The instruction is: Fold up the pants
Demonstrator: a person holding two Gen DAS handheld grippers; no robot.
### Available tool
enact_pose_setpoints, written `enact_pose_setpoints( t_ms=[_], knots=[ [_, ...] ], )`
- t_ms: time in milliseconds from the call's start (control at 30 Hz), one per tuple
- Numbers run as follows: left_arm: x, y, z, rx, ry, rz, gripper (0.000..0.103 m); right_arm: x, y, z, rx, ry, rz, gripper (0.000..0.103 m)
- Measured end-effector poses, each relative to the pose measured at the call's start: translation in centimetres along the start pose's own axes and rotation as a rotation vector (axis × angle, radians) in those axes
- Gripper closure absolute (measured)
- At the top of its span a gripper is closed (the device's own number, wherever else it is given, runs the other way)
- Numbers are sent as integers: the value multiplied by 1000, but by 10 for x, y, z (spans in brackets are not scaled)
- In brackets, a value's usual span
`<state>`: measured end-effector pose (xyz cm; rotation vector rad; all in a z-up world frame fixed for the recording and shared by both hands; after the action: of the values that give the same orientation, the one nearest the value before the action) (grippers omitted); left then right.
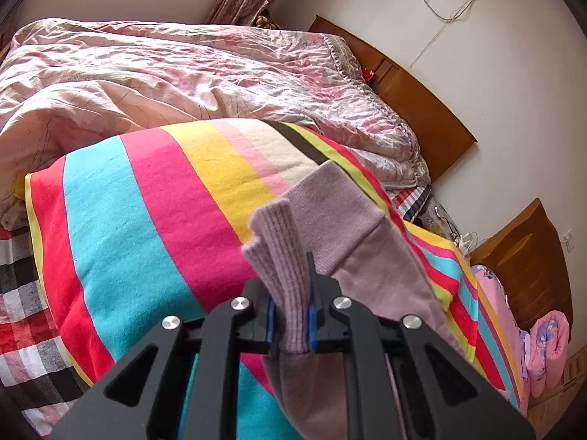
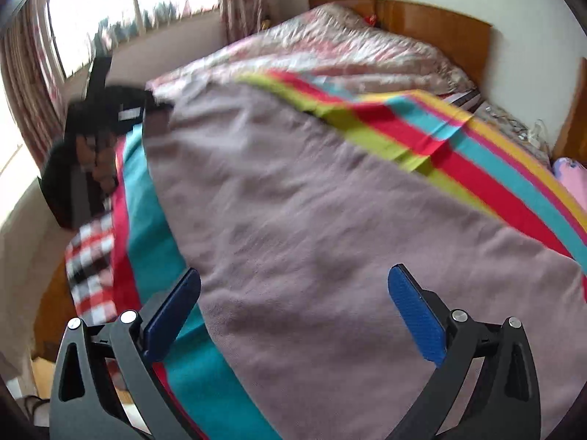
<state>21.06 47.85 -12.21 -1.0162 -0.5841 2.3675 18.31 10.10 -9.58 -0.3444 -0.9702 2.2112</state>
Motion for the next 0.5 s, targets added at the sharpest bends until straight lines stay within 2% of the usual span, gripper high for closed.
enact_pose_setpoints(
  t_ms=[100, 167, 233, 333, 367, 400, 467, 500],
  knots=[
    [-43, -2, 35, -91, 30, -64, 92, -52, 0, 53, -118, 97, -110, 4],
    [-100, 11, 70, -157, 94, -200, 92, -89, 7, 87, -182, 165, -204, 4],
    [-157, 39, 98, -195, 159, -358, 92, -129, 22, 120, -233, 231, -323, 4],
    [-243, 121, 130, -194, 291, -656, 92, -171, 50, 152, -270, 315, -457, 4],
    [-268, 166, 135, -166, 335, -783, 92, -180, 59, 157, -270, 334, -485, 4],
    [-280, 198, 134, -136, 356, -866, 91, -188, 69, 161, -264, 351, -517, 4],
    [-296, 292, 116, -8, 389, -1079, 91, -194, 85, 164, -250, 361, -557, 4],
    [-295, 331, 102, 92, 400, -1151, 90, -197, 92, 163, -242, 355, -575, 4]
  ],
)
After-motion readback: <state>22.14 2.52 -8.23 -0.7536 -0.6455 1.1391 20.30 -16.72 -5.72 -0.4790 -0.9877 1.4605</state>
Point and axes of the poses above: each gripper's, at about its wrist camera, not at the fingertips, and z roughly against the way its jaws point, x to its left, y to its underside, the point moved 5 cm from there along -z, roughly the way its jaws point, and after that the axes turned 5 degrees about z, right-handed, at the moved point
